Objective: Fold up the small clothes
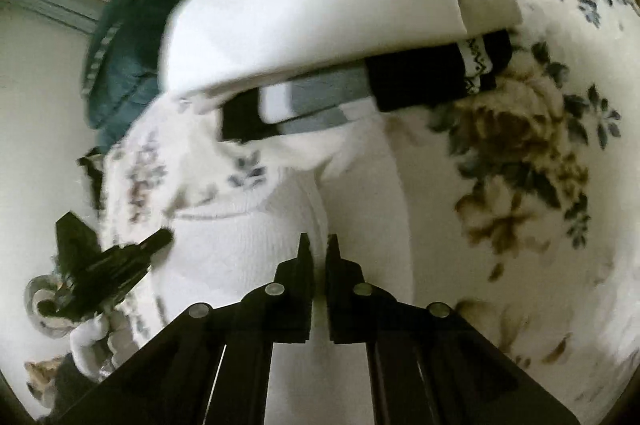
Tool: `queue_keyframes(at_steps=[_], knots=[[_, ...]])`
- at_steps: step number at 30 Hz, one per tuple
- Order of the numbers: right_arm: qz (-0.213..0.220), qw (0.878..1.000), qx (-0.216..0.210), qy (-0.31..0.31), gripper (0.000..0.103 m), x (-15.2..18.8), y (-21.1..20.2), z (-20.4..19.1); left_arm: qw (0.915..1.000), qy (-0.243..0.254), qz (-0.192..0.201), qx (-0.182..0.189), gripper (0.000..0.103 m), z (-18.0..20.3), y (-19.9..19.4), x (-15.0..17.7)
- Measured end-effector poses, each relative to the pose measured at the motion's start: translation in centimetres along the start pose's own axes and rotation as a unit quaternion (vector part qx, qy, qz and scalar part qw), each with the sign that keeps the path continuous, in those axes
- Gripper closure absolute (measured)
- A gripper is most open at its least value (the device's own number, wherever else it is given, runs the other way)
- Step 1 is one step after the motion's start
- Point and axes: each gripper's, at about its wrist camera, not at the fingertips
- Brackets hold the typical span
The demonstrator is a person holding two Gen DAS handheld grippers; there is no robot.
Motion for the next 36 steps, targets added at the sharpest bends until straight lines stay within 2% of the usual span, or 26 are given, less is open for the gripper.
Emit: queue_keyframes(at_steps=[4,6,7,8,9,10,11,12,15,17,20,23,25,27,28,29,32,33,36], knots=[[-0.048,0.998,0.024,0.009,0.098,0.1,3.0,1.3,0.9996,0.021,-0.016,-0.002,0.099,0.6,0.4,0.7],[-0.056,0.998,0.017,0.016,0.096,0.6,3.0,1.7,0.9994,0.013,-0.027,0.017,0.096,0.6,-0.1,0.9],[-0.064,0.997,-0.004,0.036,0.094,0.7,2.9,2.4,0.9991,0.006,-0.029,0.031,0.085,0.5,-0.6,1.0],[-0.071,0.996,-0.023,0.052,0.086,0.9,2.8,3.0,0.9986,0.001,-0.03,0.044,0.064,0.4,-1.2,1.2],[-0.074,0.994,-0.038,0.066,0.067,1.0,2.5,3.6,0.9978,-0.001,-0.026,0.061,0.053,0.2,-2.2,1.6],[-0.073,0.993,-0.052,0.079,0.055,1.3,1.7,4.4,0.997,-0.001,-0.022,0.075,0.039,-0.1,-3.1,2.1],[-0.067,0.992,-0.064,0.084,0.037,1.8,1.1,5.0,0.9961,-0.004,-0.02,0.086,0.037,-0.5,-3.8,2.6],[-0.064,0.991,-0.077,0.089,0.026,2.3,0.5,5.6,0.9947,-0.011,-0.026,0.099,0.037,-1.2,-4.2,3.5],[-0.088,0.981,-0.135,0.111,0.006,4.6,0.2,7.0,0.9912,-0.03,-0.068,0.11,0.037,-3.2,-3.3,5.8],[-0.119,0.97,-0.172,0.12,0.002,6.4,1.6,7.6,0.9887,-0.041,-0.094,0.109,0.037,-4.3,-1.7,7.1],[-0.159,0.958,-0.201,0.129,0.002,8.5,4.5,7.7,0.9789,-0.059,-0.133,0.143,0.036,-4.6,1.7,8.1],[-0.185,0.942,-0.244,0.14,0.0,9.8,7.7,7.3,0.9781,-0.051,-0.133,0.151,0.035,-3.7,2.9,7.9],[-0.185,0.938,-0.254,0.146,0.0,9.9,8.9,6.9,0.9799,-0.046,-0.124,0.149,0.036,-2.9,3.0,7.7],[-0.186,0.936,-0.258,0.15,0.0,9.6,9.4,6.6,0.9829,-0.027,-0.112,0.144,0.053,-1.8,2.6,7.7],[-0.18,0.936,-0.26,0.155,0.0,9.5,9.4,6.5,0.9842,-0.019,-0.109,0.138,0.071,-1.3,2.4,7.8],[-0.177,0.937,-0.259,0.153,0.002,9.5,9.3,6.3,0.9849,-0.015,-0.103,0.138,0.073,-1.1,2.0,7.7],[-0.16,0.946,-0.245,0.141,0.042,9.7,8.6,5.6,0.9881,0.0,-0.086,0.128,0.076,0.2,0.8,7.8],[-0.155,0.947,-0.244,0.143,0.051,9.7,8.2,5.7,0.9887,0.003,-0.082,0.125,0.076,0.6,0.5,7.9],[-0.134,0.954,-0.23,0.14,0.059,9.9,6.4,5.2,0.9895,0.014,-0.076,0.122,0.077,2.1,-0.3,8.2]])
Point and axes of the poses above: each gripper's, at about its wrist camera, not at the fingertips, and y roughly the way its jaws point, z to its right, x to its underside, and after that the axes turned 5 degrees about -y, right-handed
